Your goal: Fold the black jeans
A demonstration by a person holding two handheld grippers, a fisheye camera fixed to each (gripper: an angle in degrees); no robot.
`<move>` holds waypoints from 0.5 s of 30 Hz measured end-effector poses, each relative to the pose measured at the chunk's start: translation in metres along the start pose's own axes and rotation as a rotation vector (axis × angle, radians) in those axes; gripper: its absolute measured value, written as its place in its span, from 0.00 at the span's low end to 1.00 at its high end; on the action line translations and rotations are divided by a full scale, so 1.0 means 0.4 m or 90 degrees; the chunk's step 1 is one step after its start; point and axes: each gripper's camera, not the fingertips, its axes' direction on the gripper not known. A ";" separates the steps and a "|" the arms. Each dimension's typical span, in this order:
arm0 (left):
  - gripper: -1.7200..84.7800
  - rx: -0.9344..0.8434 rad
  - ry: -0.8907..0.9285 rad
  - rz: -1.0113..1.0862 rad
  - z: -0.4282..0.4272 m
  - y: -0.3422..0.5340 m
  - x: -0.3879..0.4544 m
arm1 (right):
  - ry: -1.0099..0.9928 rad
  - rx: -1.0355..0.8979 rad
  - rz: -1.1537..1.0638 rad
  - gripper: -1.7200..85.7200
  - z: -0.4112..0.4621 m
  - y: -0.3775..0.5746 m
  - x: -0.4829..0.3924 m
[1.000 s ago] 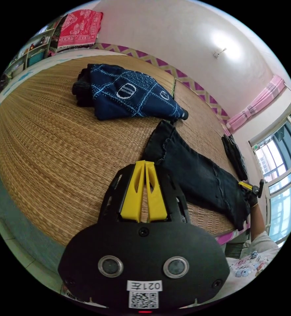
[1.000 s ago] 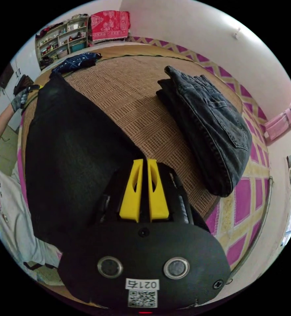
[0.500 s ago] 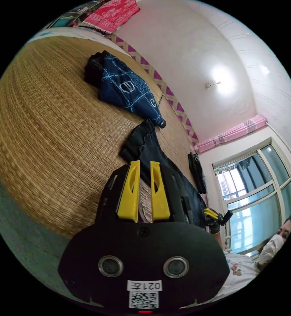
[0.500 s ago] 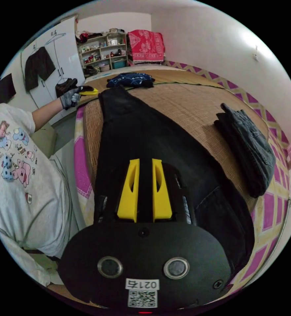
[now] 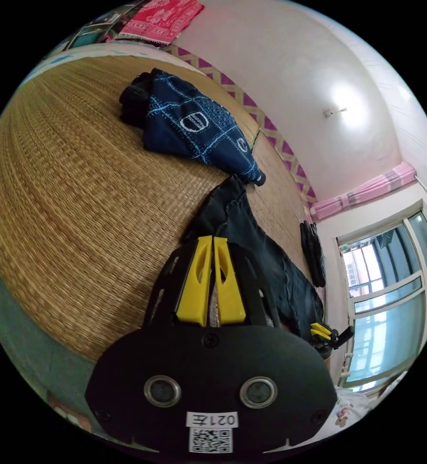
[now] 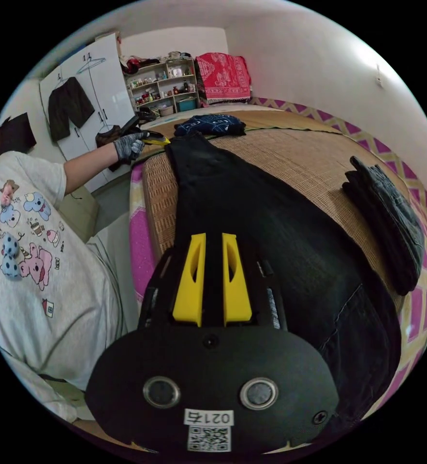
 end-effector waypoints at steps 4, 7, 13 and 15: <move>0.01 0.028 0.049 0.010 -0.033 0.021 -0.003 | -0.015 0.024 -0.023 0.09 -0.003 -0.026 -0.038; 0.01 0.030 0.061 0.017 -0.053 0.044 0.003 | -0.040 0.041 -0.043 0.09 0.006 -0.056 -0.064; 0.01 -0.003 0.053 -0.021 -0.016 0.081 -0.041 | -0.029 -0.018 -0.145 0.10 0.100 -0.144 -0.155; 0.01 0.001 0.057 -0.020 -0.011 0.089 -0.040 | -0.006 -0.055 -0.163 0.10 0.124 -0.150 -0.172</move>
